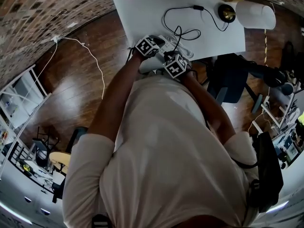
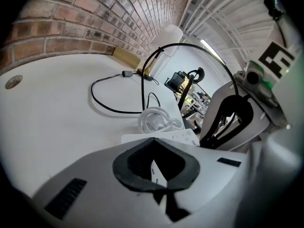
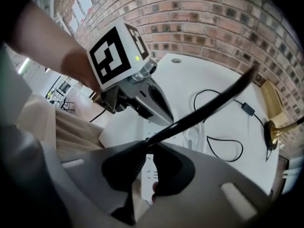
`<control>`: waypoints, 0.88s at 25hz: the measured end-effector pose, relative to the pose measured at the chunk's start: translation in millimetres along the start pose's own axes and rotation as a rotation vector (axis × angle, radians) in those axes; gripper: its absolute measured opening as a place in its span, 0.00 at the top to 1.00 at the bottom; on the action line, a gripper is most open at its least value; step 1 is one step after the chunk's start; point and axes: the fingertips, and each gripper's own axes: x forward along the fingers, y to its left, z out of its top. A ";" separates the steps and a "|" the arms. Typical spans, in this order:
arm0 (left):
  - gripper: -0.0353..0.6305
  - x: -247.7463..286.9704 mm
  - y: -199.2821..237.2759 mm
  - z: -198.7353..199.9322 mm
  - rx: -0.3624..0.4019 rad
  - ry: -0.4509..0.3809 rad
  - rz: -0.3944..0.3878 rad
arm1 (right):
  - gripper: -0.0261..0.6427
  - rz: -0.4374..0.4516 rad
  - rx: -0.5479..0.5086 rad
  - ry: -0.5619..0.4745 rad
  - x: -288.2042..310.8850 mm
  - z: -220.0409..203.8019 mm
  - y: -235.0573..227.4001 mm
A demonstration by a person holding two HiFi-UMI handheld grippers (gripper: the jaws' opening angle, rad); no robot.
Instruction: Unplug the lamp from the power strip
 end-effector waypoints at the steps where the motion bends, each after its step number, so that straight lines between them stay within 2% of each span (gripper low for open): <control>1: 0.95 0.6 0.3 0.4 -0.005 -0.003 0.003 | 0.89 0.006 0.017 -0.015 -3.6 -1.9 -4.3; 5: 0.95 -0.2 2.2 0.8 -0.060 -0.019 0.022 | 0.89 0.028 0.123 -0.105 -19.3 -1.9 -29.4; 8: 0.95 -5.7 2.6 2.6 -0.165 -0.033 0.028 | 0.89 0.042 0.208 -0.175 -31.7 -3.4 -54.9; 10: 0.95 -13.4 0.8 5.6 -0.236 -0.064 0.023 | 0.89 0.046 0.262 -0.212 -43.1 -6.5 -71.3; 14: 0.95 -29.4 -1.6 6.8 -0.308 -0.155 0.029 | 0.89 0.047 0.340 -0.279 -62.7 -15.1 -97.4; 18: 0.95 -47.6 -3.3 15.0 -0.375 -0.262 0.056 | 0.89 0.027 0.377 -0.294 -68.7 -29.1 -118.1; 22: 0.95 -63.3 -17.1 23.3 -0.414 -0.341 0.069 | 0.89 0.040 0.400 -0.260 -63.9 -44.2 -134.3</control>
